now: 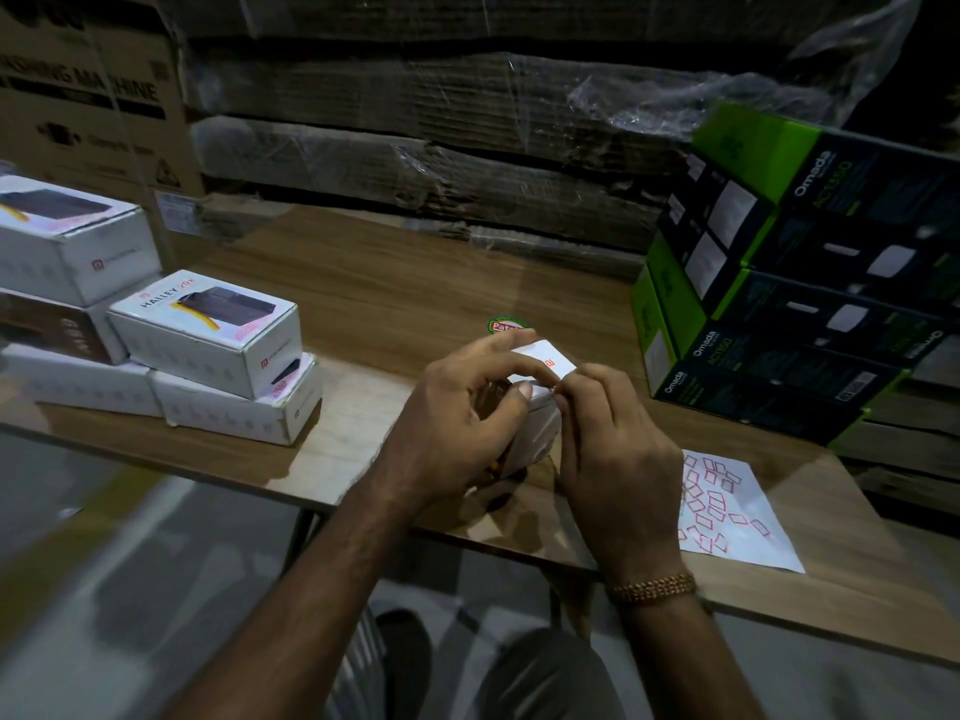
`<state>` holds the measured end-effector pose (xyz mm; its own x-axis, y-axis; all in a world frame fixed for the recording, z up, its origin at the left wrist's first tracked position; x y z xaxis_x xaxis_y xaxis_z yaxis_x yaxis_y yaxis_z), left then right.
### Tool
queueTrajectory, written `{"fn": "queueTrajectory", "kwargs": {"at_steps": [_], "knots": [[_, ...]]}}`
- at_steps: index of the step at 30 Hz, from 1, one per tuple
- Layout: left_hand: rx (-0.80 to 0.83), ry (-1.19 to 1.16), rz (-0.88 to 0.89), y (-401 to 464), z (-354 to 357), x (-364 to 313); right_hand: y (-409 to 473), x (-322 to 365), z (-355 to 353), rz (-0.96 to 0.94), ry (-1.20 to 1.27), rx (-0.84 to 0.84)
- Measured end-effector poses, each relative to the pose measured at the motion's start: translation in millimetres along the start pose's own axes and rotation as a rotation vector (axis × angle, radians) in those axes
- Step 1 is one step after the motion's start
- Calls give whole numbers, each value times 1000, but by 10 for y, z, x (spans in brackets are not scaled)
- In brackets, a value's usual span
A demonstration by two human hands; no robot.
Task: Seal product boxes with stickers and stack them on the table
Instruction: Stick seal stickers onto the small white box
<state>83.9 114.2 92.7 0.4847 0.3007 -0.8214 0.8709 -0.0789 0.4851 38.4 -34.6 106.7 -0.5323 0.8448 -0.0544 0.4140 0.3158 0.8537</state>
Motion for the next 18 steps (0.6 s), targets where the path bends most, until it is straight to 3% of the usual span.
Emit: {"fn": "queueTrajectory", "kwargs": {"at_steps": [18], "knots": [[-44, 34, 17, -26, -44, -10, -321, 70, 50, 166, 164, -168]]}}
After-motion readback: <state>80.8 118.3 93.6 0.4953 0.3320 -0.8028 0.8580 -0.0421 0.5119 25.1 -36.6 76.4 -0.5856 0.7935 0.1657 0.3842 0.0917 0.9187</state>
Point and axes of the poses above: each hand's wrist, its own y-axis towards the middle knuckle, its own z-axis out of the palm, x = y × z, the point moved 10 cm from there along y, towards the middle knuckle, and after that the axes turned 6 degrees about -z, right-handed, at the moved point
